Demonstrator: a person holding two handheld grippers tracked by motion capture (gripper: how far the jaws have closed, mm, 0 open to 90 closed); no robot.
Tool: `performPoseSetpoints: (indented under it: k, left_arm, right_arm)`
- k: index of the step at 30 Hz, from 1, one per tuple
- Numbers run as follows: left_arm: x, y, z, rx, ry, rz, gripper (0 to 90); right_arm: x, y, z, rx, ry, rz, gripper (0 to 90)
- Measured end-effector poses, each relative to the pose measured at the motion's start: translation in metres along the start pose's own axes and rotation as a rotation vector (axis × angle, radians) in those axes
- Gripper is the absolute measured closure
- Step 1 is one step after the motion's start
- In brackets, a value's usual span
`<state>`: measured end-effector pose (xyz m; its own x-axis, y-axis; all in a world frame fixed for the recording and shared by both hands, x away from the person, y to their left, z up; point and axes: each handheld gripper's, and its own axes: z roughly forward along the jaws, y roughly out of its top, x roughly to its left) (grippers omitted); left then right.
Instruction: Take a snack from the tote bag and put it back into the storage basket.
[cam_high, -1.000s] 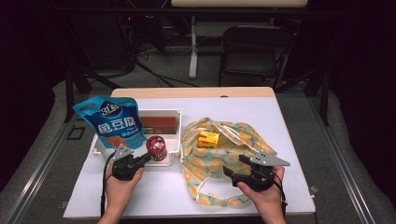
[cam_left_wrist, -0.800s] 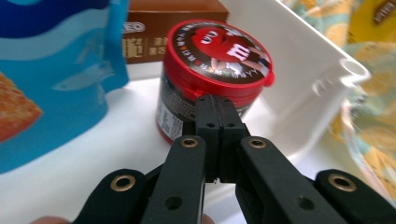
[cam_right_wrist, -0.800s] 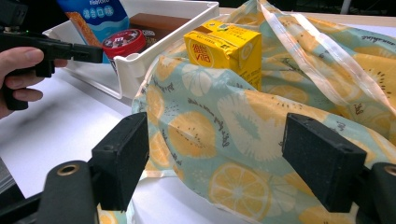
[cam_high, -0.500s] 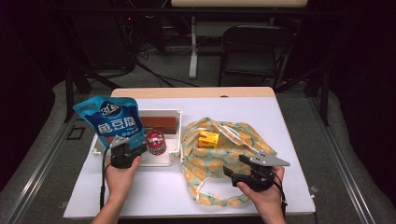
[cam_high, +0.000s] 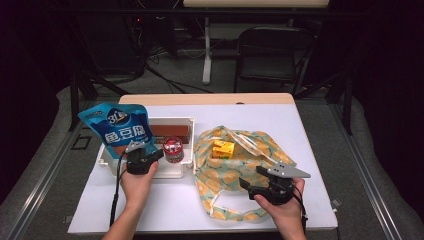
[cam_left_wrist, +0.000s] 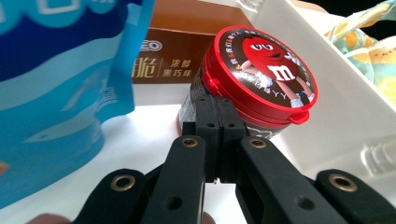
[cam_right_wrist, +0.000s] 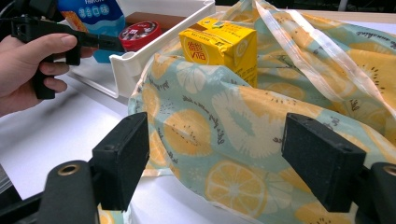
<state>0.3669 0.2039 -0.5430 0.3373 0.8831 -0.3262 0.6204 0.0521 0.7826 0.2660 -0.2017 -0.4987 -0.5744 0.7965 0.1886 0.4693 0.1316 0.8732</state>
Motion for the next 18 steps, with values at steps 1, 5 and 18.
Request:
performPoseSetpoints:
  k: [1,5,18]
  left_arm:
    - [-0.001,0.001,0.002,0.005,0.003,0.006,90.0]
    - [-0.007,0.005,0.009,0.016,-0.006,0.009,90.0]
    - [-0.008,0.004,0.025,0.039,-0.033,-0.026,88.8]
  right_arm:
    - [0.000,0.000,0.000,-0.001,-0.001,0.001,23.2]
    - [0.000,0.000,0.000,-0.001,-0.001,0.001,23.3]
    - [-0.001,0.000,0.000,-0.002,-0.006,0.000,23.6]
